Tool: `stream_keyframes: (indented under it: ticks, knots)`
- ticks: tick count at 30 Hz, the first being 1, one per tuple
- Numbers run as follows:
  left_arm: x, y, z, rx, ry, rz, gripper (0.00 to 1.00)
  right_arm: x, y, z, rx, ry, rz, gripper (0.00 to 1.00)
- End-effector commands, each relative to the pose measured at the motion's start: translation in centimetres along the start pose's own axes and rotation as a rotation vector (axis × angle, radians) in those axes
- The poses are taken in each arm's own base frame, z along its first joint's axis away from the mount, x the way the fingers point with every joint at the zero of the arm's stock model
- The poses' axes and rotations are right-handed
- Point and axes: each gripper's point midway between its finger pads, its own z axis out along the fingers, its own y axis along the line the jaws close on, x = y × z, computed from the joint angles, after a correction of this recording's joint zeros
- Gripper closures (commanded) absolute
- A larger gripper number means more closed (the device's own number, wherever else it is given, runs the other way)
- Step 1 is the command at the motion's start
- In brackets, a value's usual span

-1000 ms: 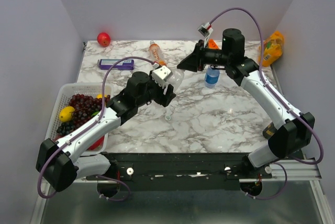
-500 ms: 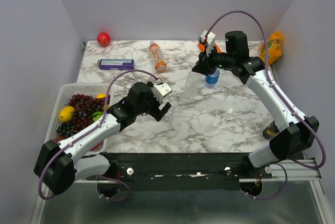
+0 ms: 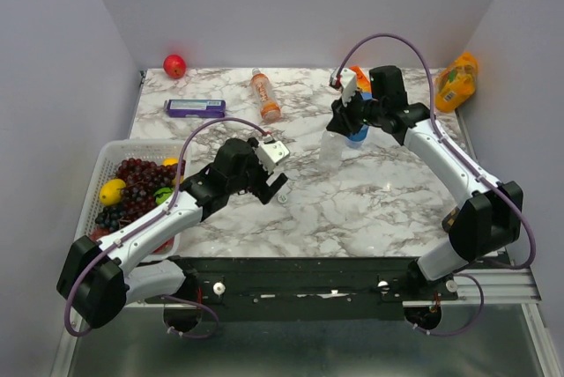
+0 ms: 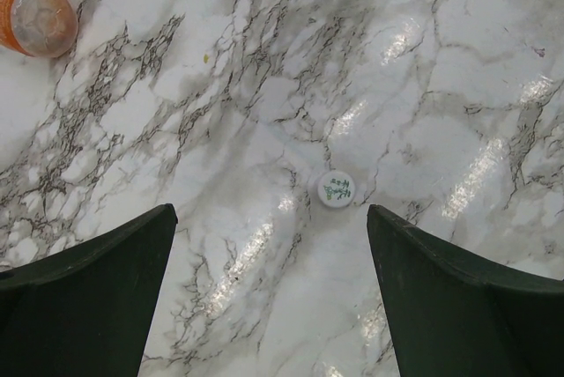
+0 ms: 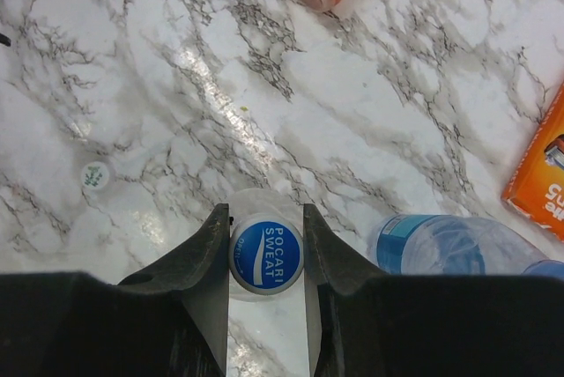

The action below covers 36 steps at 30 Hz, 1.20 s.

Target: Screw on the bottle caps

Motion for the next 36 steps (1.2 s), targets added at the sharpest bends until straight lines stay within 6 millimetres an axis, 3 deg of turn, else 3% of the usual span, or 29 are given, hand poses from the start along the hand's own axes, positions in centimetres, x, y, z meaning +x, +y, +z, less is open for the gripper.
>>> stream_keyframes:
  ticks: [1,9,22,36]
  knots:
    - [-0.1,0.7,-0.3,-0.025,0.004,0.008,0.01,0.3,-1.3,0.6,0.050,-0.029,-0.040,0.86]
    - [0.1,0.6,-0.2,-0.023,0.008,0.009,0.01,1.0,-1.2,1.0,0.057,-0.027,-0.015,0.82]
    - [0.0,0.6,0.1,-0.015,0.002,-0.003,0.01,1.6,-1.2,0.6,0.080,-0.013,0.016,0.47]
    - [0.3,0.5,0.2,-0.008,0.000,-0.008,0.01,1.2,-0.6,0.5,0.050,-0.025,0.030,0.45]
